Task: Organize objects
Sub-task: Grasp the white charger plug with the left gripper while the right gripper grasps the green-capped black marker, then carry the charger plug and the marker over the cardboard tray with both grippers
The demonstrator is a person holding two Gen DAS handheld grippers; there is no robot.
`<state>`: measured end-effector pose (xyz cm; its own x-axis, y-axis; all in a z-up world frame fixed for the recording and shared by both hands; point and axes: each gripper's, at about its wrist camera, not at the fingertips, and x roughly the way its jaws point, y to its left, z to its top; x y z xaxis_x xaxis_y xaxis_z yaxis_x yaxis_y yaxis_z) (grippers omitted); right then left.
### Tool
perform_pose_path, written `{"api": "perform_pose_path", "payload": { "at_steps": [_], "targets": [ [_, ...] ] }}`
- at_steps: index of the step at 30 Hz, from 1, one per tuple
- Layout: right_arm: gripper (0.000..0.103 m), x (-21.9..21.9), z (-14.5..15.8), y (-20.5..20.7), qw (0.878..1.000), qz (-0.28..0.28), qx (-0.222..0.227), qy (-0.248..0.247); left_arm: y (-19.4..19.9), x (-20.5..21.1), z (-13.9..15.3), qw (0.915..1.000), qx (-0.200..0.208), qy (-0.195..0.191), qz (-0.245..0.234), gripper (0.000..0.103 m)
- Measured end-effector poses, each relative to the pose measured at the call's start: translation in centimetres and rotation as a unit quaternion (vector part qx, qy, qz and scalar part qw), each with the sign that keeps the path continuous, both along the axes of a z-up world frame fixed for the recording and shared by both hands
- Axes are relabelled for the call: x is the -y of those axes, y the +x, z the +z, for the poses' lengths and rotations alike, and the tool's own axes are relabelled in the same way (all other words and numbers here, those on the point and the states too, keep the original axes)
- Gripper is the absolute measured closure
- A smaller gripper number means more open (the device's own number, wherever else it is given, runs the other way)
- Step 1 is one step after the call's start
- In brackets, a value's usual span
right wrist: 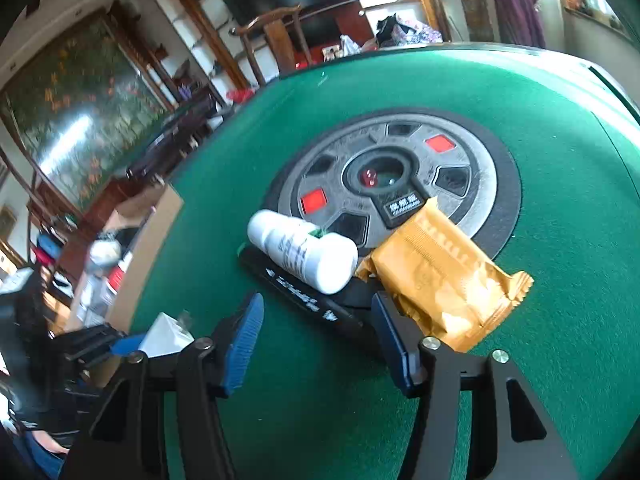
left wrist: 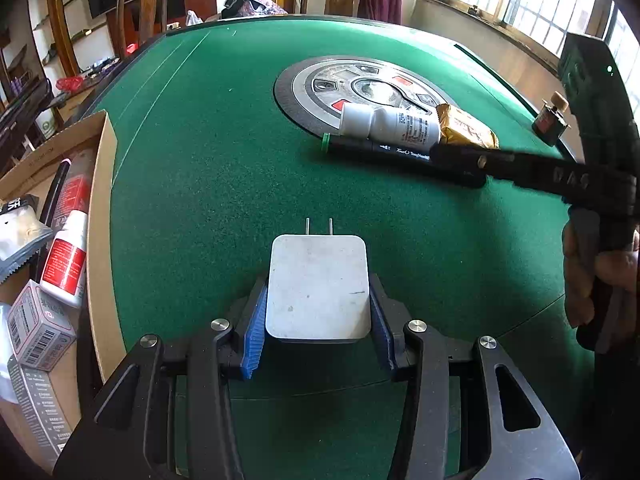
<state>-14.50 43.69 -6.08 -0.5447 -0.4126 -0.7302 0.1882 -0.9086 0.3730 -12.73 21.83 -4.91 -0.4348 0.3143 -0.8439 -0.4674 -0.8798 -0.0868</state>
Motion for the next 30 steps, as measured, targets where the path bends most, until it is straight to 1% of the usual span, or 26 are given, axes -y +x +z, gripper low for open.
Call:
{"api": "perform_pose_path", "payload": {
  "at_steps": [1, 2, 3, 5, 9, 11, 12, 14, 15, 16, 19, 23, 30],
  "targets": [
    [0.063, 0.5, -0.1, 0.3, 1.000, 0.014, 0.002, 0.002, 0.0, 0.0, 0.0, 1.0000, 0.001, 0.003, 0.000, 0.059],
    [0.072, 1.5, -0.1, 0.8, 0.999, 0.032, -0.001, 0.016, 0.0, 0.1, 0.0, 1.0000, 0.001, 0.005, 0.001, 0.058],
    [0.085, 2.2, -0.1, 1.1, 0.998, 0.041, -0.005, 0.037, -0.2, 0.3, -0.1, 1.0000, 0.002, 0.006, 0.001, 0.058],
    [0.086, 3.8, 0.2, 1.6, 0.996, 0.037, -0.020, 0.084, -0.3, 0.5, -0.1, 1.0000, 0.000, 0.006, 0.001, 0.058],
    [0.086, 5.2, 0.5, 1.4, 0.992, 0.030, -0.035, 0.120, -0.7, 0.0, -0.2, 0.9999, -0.009, -0.009, 0.002, 0.058],
    [0.085, 5.7, 0.0, 1.1, 0.990, 0.038, -0.029, 0.130, -0.9, -0.2, -0.3, 0.9998, -0.016, -0.014, 0.005, 0.058],
    [0.086, 6.1, -0.2, 1.2, 0.989, 0.040, -0.034, 0.140, -0.9, -0.3, -0.3, 0.9997, -0.019, -0.016, 0.005, 0.058],
    [0.087, 7.0, -0.3, 1.6, 0.983, 0.042, -0.045, 0.176, -0.8, -0.4, -0.4, 0.9994, -0.028, -0.019, 0.006, 0.058],
    [0.089, 7.5, -0.3, 1.9, 0.980, 0.040, -0.048, 0.190, -0.7, -0.4, -0.4, 0.9994, -0.030, -0.019, 0.007, 0.058],
    [0.090, 7.6, -0.4, 2.1, 0.979, 0.038, -0.049, 0.195, -0.7, -0.4, -0.4, 0.9994, -0.031, -0.016, 0.009, 0.059],
    [0.090, 7.5, -0.1, 3.0, 0.980, 0.038, -0.049, 0.188, -0.6, 0.1, -0.3, 0.9996, -0.024, 0.000, 0.013, 0.059],
    [0.090, 6.8, 0.8, 4.2, 0.986, 0.029, -0.055, 0.154, -0.2, 0.7, 0.2, 0.9995, -0.024, 0.007, 0.017, 0.059],
    [0.090, 6.1, 2.7, 5.8, 0.993, 0.003, -0.069, 0.092, 1.0, 2.1, 2.1, 0.9987, -0.037, 0.029, 0.020, 0.059]
  ]
}}
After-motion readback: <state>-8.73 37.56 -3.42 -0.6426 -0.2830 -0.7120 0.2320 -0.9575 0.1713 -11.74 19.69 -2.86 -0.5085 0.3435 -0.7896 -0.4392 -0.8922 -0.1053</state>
